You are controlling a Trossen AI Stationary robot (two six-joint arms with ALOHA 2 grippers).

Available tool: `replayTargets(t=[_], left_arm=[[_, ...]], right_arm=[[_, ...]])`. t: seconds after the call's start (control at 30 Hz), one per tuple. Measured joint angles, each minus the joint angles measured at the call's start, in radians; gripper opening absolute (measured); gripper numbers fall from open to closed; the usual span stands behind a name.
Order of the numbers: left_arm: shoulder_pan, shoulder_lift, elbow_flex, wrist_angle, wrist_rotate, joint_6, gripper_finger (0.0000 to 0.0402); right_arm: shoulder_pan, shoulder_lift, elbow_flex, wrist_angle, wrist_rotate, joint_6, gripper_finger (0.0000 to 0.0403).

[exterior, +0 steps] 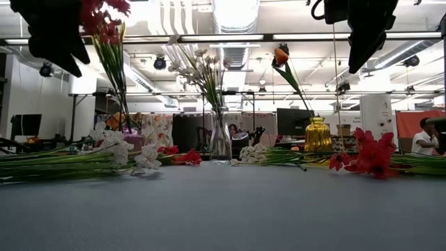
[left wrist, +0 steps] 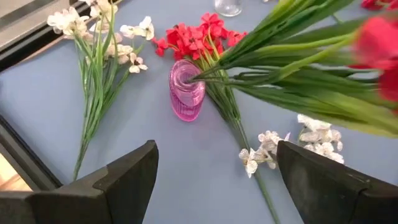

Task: Sort flowers into vase by color
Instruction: Put the red flower into the purple vase

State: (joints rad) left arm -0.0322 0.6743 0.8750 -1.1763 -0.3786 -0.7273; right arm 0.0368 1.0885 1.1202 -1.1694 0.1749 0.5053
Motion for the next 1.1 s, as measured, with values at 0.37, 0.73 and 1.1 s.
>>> replayTargets(t=[0.37, 0.73, 1.1], left_arm=[[0.000, -0.002, 0.101, -0.097, 0.050, 0.004, 0.0308], [0.000, 0.009, 0.275, -0.162, 0.045, 0.015, 0.0308], [0.000, 0.050, 0.428, -0.266, -0.007, 0.016, 0.0308]], right_arm=[[0.000, 0.000, 0.000, 0.004, 0.000, -0.007, 0.0199], [0.000, 0.000, 0.000, 0.007, 0.000, -0.011, 0.0199], [0.000, 0.000, 0.000, 0.028, 0.001, -0.018, 0.0199]])
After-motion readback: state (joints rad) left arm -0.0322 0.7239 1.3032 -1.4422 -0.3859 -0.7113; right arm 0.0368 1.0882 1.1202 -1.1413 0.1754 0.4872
